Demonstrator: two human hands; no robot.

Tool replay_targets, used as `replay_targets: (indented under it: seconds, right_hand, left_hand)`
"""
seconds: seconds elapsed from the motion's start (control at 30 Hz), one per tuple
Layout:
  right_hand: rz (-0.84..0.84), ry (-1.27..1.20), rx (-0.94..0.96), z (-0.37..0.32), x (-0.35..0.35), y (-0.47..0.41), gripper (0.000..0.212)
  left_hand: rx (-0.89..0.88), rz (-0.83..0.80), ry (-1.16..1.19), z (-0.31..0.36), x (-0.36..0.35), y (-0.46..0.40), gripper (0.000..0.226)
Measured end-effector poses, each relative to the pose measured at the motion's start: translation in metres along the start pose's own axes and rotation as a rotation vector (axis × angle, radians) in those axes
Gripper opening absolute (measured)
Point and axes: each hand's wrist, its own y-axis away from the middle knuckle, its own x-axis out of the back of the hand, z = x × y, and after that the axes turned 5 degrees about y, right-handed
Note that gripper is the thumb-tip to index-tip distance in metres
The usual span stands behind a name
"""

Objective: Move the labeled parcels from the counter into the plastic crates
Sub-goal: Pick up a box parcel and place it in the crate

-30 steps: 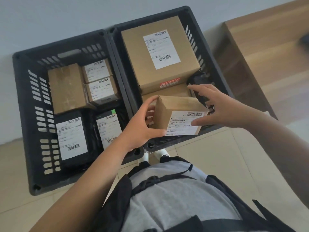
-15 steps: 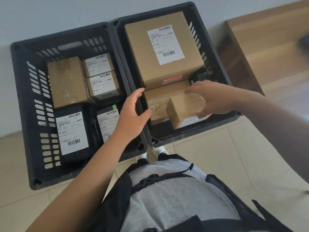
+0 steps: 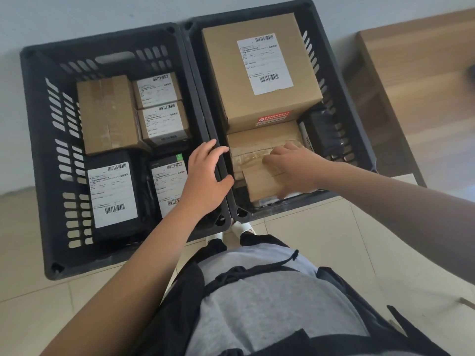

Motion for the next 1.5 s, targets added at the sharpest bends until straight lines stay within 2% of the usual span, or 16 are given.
replay_targets:
  seconds: [0.33,0.6,0.77,0.9,1.03,1.07,1.2,1.27,1.33,1.5]
  right_hand:
    - [0.078,0.018,0.022,-0.001,-0.018,0.008,0.093]
    - [0.075,-0.098,-0.021,0.007,-0.008,0.014,0.092]
    - [0.028,-0.508,-0.083,0.034,0.018,0.012,0.091]
    - [0.008,-0.891,-0.151,0.05,0.017,-0.007,0.048]
    - [0.115,-1.129,-0.272,0.051,0.0,-0.035,0.029]
    - [0.189,-1.189,-0.329,0.05,-0.004,-0.041,0.032]
    - [0.478,-1.261,-0.58,0.037,-0.018,-0.044,0.068]
    - [0.486,-1.23,-0.555,0.028,-0.028,-0.039,0.086]
    - [0.422,-1.213,-0.489,0.02,-0.037,-0.035,0.097]
    - [0.384,-1.316,-0.448,0.016,-0.035,-0.039,0.1]
  left_hand:
    - [0.006,-0.015,0.013,0.001,0.002,0.0,0.057]
    - [0.003,-0.011,0.014,-0.005,-0.003,-0.002,0.055]
    - [0.012,-0.013,0.031,-0.006,-0.005,-0.005,0.053]
    - [0.013,-0.007,0.008,-0.007,-0.007,-0.006,0.051]
    - [0.011,-0.007,-0.016,-0.011,-0.008,-0.006,0.049]
    - [0.009,-0.007,-0.021,-0.012,-0.008,-0.006,0.048]
    - [0.005,0.004,-0.034,-0.015,-0.011,-0.007,0.048]
    - [-0.003,-0.001,-0.03,-0.017,-0.012,-0.007,0.048]
    - [-0.007,-0.004,-0.029,-0.018,-0.013,-0.007,0.048]
    - [-0.008,-0.006,-0.034,-0.018,-0.014,-0.006,0.046]
